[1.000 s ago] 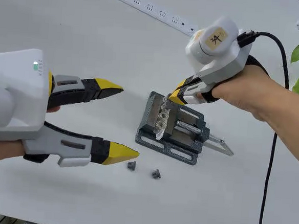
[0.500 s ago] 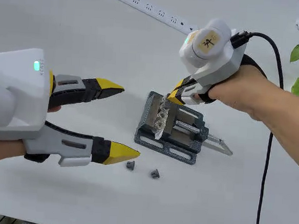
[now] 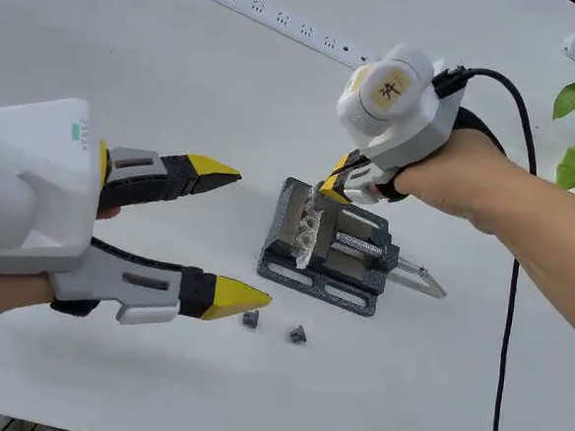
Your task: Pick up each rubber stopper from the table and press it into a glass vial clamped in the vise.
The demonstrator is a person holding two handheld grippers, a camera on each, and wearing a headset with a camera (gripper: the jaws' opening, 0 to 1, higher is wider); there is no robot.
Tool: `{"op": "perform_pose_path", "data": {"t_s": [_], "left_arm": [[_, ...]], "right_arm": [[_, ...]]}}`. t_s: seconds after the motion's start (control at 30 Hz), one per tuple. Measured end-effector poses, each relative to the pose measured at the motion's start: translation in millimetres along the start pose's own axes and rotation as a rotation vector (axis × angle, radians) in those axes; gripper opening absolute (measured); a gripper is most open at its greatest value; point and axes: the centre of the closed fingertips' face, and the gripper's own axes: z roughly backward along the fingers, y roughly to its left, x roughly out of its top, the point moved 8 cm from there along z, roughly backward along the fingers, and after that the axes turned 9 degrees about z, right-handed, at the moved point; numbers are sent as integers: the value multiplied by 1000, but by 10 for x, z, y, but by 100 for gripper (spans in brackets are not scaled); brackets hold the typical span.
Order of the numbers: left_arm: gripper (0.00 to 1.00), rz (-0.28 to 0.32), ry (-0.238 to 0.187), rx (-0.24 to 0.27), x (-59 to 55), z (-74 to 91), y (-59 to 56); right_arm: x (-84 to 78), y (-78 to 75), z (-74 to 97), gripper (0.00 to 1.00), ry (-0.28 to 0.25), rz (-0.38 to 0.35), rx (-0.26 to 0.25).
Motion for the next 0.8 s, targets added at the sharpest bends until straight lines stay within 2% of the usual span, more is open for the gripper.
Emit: {"op": "perform_pose_path", "data": {"t_s": [0.3, 0.5, 0.8], "left_arm": [[65, -19, 15, 11, 28, 49, -11], [65, -26, 20, 16, 47, 67, -26], [65, -37, 28, 20, 82, 60, -75]], "right_arm": [[-52, 7, 22, 0, -72, -104, 3], [-87, -9, 19, 0, -95, -129, 2], [-151, 14, 154, 2, -124, -143, -30]]}}
